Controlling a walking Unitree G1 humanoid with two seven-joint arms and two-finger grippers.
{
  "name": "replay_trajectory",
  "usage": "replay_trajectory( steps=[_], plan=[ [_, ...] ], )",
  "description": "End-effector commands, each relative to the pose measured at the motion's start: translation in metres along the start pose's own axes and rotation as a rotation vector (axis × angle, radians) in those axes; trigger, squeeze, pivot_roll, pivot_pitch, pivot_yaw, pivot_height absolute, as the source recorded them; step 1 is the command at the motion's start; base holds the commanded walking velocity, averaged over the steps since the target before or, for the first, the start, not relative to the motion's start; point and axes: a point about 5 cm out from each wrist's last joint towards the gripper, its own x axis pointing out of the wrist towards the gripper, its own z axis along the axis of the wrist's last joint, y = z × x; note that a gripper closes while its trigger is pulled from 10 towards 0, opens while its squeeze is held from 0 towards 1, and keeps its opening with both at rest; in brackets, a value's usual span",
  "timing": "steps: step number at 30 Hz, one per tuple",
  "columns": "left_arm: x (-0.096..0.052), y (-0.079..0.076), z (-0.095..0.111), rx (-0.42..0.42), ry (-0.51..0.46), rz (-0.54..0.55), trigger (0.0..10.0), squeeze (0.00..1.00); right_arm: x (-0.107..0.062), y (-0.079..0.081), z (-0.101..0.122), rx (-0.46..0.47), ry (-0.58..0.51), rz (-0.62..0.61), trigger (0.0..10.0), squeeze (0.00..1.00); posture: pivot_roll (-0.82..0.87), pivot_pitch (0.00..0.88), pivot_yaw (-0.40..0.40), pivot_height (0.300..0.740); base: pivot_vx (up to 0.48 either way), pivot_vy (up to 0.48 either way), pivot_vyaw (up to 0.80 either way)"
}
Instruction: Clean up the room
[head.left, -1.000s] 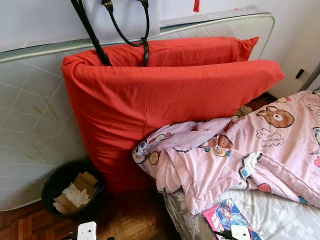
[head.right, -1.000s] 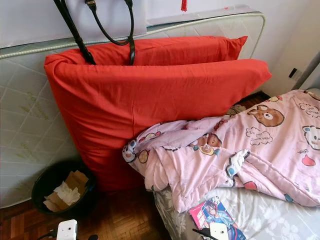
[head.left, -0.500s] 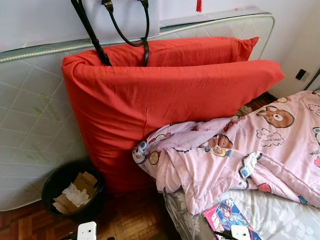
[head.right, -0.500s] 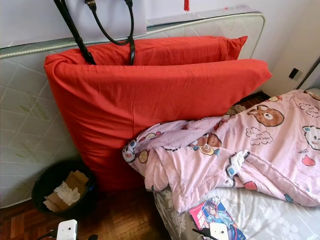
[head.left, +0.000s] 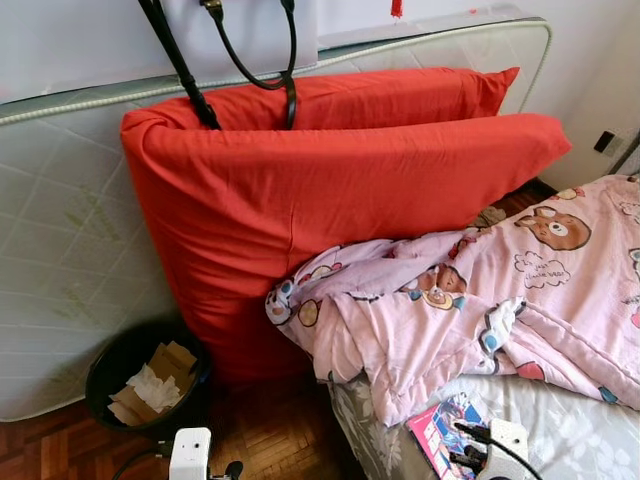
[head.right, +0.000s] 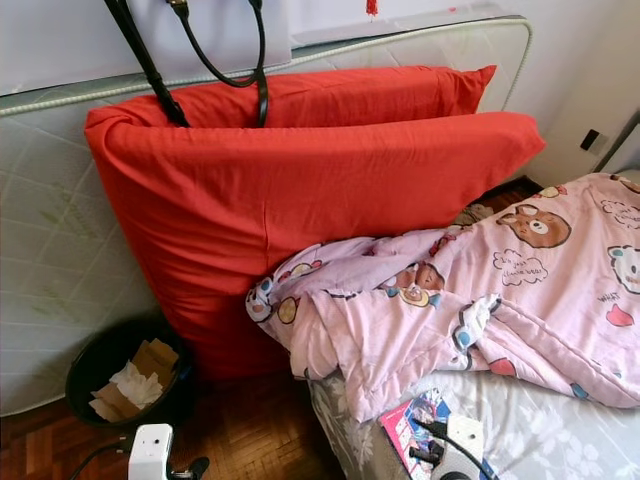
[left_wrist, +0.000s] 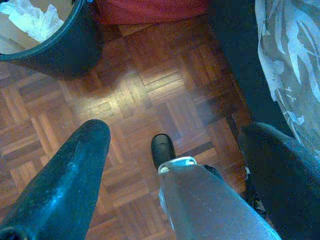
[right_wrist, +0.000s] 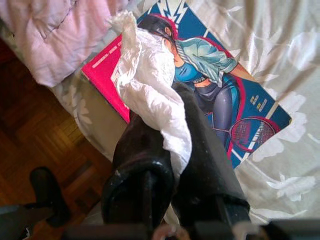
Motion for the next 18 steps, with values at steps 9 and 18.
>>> replay_trajectory(
  steps=[9, 18],
  plan=[
    [-0.0004, -0.0004, -0.0014, 0.0, 0.0, 0.017, 10.0, 0.0, -0.0003, 0.0018, -0.0036, 0.005, 0.022, 0.012, 10.0, 0.0, -0.11, 0.051, -0.022, 0.74, 0.0, 0.0, 0.0],
    [-0.0011, 0.0028, -0.0036, -0.015, 0.014, 0.035, 10.0, 0.0, -0.001, 0.0048, -0.0069, -0.037, 0.036, 0.049, 10.0, 0.0, -0.1, 0.058, -0.024, 0.74, 0.0, 0.0, 0.4]
  ],
)
